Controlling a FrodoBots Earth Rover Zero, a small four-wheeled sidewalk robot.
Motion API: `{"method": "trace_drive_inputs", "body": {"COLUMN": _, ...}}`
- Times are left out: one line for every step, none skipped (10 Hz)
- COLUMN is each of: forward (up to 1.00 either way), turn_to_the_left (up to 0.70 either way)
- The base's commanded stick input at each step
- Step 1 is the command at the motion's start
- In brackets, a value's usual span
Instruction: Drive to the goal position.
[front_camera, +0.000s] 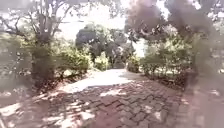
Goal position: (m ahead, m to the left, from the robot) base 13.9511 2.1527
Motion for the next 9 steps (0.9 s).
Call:
{"method": "trace_drive_inputs", "body": {"forward": 0.70, "turn_to_the_left": -0.25}}
{"method": "trace_drive_inputs", "body": {"forward": 0.70, "turn_to_the_left": -0.07}}
{"method": "trace_drive_inputs", "body": {"forward": 0.70, "turn_to_the_left": 0.00}}
{"method": "trace_drive_inputs", "body": {"forward": 0.70, "turn_to_the_left": 0.00}}
{"method": "trace_drive_inputs", "body": {"forward": 0.70, "turn_to_the_left": 0.00}}
{"method": "trace_drive_inputs", "body": {"forward": 0.70, "turn_to_the_left": 0.00}}
{"method": "trace_drive_inputs", "body": {"forward": 0.70, "turn_to_the_left": 0.00}}
{"method": "trace_drive_inputs", "body": {"forward": 0.70, "turn_to_the_left": 0.00}}
{"method": "trace_drive_inputs", "body": {"forward": 0.70, "turn_to_the_left": 0.00}}
